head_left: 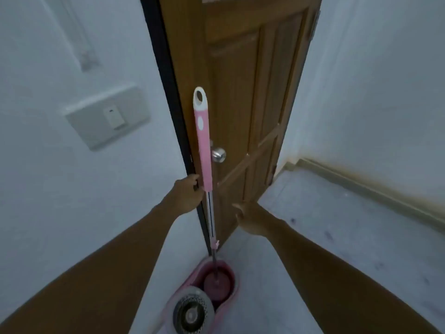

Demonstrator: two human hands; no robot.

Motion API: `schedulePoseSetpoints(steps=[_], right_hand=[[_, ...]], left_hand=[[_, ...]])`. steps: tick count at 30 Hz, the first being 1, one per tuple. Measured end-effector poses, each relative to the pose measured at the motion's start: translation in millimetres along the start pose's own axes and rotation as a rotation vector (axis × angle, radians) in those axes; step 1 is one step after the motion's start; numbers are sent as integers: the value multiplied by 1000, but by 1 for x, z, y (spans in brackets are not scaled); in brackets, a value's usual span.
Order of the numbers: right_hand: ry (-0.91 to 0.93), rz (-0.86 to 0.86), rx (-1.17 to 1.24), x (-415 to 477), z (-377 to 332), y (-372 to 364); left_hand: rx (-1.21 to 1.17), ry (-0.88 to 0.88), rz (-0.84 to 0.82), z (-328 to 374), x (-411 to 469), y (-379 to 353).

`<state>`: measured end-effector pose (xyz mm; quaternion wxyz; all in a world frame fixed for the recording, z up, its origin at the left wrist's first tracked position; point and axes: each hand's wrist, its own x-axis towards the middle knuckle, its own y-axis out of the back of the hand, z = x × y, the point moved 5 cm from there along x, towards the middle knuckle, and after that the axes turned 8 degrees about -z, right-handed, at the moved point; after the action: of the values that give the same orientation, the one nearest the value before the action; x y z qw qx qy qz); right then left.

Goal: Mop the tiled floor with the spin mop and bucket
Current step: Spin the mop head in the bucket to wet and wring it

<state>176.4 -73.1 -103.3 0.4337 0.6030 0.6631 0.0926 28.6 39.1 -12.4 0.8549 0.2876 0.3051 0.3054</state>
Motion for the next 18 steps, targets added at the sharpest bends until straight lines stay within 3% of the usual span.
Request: schedulePoseSetpoints(steps=[7,18], right_hand=[[-54,-171,-6,77,57,-69],[-52,-276,-93,167,132,-182]], left_hand=[[-268,107,-69,-62,83,-43],[-516,-68,18,-99,139,-90]])
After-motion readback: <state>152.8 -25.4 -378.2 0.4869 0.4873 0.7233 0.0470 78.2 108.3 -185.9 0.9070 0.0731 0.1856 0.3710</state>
